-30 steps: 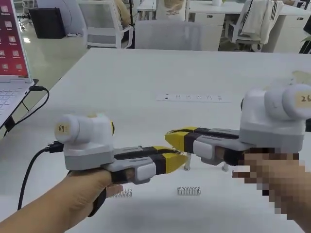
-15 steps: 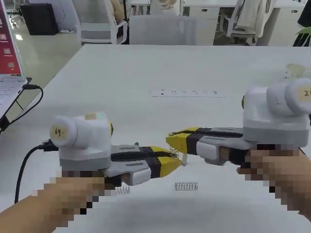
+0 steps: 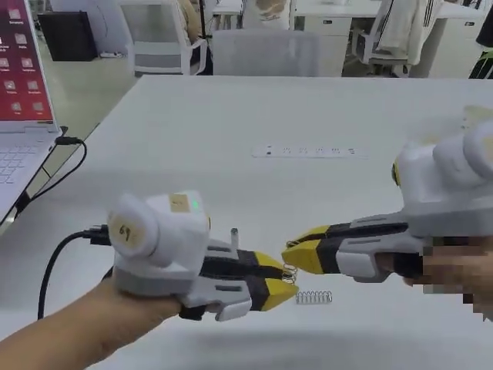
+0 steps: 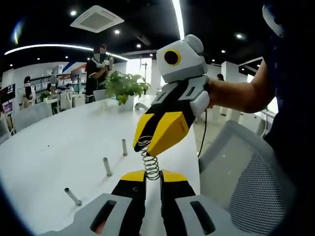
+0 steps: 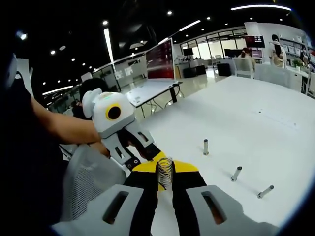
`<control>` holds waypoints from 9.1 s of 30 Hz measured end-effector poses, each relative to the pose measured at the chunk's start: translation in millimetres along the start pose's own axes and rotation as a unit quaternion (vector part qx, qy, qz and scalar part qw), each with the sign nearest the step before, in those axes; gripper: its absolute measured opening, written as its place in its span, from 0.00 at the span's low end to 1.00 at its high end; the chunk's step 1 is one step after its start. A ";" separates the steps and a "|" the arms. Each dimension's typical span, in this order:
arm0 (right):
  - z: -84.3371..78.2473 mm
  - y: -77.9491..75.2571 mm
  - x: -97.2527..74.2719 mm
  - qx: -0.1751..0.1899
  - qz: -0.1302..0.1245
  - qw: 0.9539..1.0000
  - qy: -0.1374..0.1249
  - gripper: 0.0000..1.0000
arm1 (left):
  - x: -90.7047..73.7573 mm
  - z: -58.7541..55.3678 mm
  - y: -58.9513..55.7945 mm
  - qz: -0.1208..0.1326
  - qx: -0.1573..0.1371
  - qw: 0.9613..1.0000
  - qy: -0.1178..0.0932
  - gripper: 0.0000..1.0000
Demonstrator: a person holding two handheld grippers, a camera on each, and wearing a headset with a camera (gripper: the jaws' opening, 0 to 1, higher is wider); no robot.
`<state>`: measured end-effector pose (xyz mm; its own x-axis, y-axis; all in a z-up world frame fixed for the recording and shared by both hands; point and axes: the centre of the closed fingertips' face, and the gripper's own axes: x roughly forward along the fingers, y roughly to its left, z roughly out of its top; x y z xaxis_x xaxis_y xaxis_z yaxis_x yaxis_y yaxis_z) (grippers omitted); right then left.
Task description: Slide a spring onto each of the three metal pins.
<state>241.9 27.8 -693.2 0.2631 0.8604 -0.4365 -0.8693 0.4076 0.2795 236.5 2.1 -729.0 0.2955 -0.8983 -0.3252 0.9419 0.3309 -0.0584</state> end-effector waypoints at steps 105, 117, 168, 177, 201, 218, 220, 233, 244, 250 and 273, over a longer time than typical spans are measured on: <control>-48.7 -14.0 -7.5 -0.149 0.015 0.943 0.298 0.08 | -14.7 -36.4 9.2 0.007 0.012 0.999 0.043 0.32; -48.8 -17.6 -9.2 -0.148 0.010 0.943 0.299 0.08 | -43.0 -52.3 25.5 0.051 -0.010 0.998 0.040 0.39; -30.3 -143.8 -63.7 -0.128 -0.123 0.924 0.338 0.08 | -74.5 -55.7 38.2 0.111 -0.046 0.993 0.002 0.50; -43.4 -167.7 -62.2 -0.108 -0.130 0.917 0.362 0.08 | -73.9 -54.6 36.3 0.112 -0.045 0.993 0.001 0.50; -67.1 -198.0 -56.6 -0.052 -0.139 0.917 0.371 0.09 | -73.0 -53.7 37.4 0.116 -0.045 0.992 0.005 0.49; -78.2 -197.6 -47.6 -0.053 -0.137 0.912 0.383 0.09 | -75.8 -55.4 39.1 0.117 -0.046 0.992 0.008 0.49; -80.1 -198.1 -46.2 -0.053 -0.138 0.911 0.384 0.09 | -76.0 -55.4 39.2 0.118 -0.046 0.992 0.008 0.49; -95.9 -203.6 -30.4 -0.054 -0.148 0.908 0.388 0.09 | -76.6 -53.2 40.1 0.119 -0.043 0.992 0.008 0.48; -104.8 -205.5 -21.4 -0.053 -0.150 0.907 0.389 0.09 | -77.2 -53.0 39.0 0.120 -0.043 0.992 0.008 0.48; -108.0 -206.8 -19.3 -0.050 -0.151 0.907 0.390 0.09 | -77.8 -53.7 39.0 0.122 -0.045 0.991 0.007 0.48; -108.0 -206.6 -17.9 -0.047 -0.149 0.913 0.376 0.11 | -78.1 -54.1 38.4 0.124 -0.046 0.991 0.008 0.48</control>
<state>371.6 -104.8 -835.6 0.1635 0.2472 -0.9551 -0.8473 0.5311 -0.0076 240.9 100.6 -756.9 0.5132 -0.7811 -0.3557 0.8212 0.5673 -0.0608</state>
